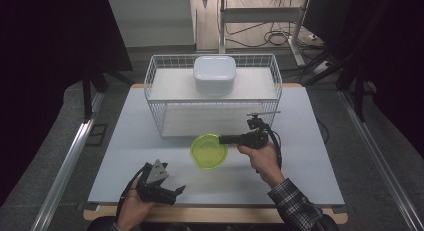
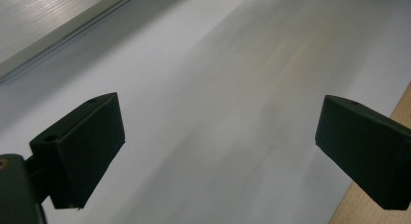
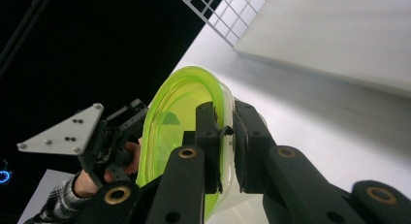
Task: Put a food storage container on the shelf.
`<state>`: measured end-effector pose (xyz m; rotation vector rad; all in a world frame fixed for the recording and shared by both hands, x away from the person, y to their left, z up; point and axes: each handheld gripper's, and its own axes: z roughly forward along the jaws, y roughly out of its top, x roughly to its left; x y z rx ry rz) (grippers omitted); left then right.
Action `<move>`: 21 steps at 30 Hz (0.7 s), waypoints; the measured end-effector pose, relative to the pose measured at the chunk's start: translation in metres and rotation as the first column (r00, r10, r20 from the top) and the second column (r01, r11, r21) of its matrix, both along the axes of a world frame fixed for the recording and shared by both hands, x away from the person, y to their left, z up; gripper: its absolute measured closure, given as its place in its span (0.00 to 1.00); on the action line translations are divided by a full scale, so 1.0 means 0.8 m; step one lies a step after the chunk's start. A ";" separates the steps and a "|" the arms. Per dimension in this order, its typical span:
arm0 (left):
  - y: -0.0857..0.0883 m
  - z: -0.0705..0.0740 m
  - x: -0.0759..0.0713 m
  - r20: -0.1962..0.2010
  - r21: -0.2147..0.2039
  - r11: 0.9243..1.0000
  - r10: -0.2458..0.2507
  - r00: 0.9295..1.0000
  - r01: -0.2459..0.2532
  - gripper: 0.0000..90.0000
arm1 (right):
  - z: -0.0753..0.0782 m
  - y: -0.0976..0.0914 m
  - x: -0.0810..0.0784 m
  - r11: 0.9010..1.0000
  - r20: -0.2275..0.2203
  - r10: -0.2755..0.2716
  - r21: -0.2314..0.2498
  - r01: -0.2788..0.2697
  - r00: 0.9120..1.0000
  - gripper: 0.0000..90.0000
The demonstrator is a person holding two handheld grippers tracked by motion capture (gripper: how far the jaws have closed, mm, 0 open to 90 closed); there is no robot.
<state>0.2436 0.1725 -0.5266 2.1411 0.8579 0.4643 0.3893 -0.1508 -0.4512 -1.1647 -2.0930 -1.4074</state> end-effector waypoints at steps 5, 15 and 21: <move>0.000 0.000 0.000 -0.003 -0.002 1.000 0.001 1.000 -0.001 0.04 | 0.015 -0.005 -0.001 1.000 0.017 -0.011 0.018 0.010 1.000 0.91; 0.000 0.000 0.001 -0.005 -0.006 1.000 0.000 1.000 0.000 0.04 | 0.051 -0.014 0.000 0.998 0.042 -0.032 0.049 0.030 0.999 0.91; 0.000 0.000 0.002 -0.004 0.000 1.000 -0.002 1.000 0.002 0.04 | 0.076 -0.015 0.002 0.997 0.073 -0.039 0.067 0.034 0.997 0.91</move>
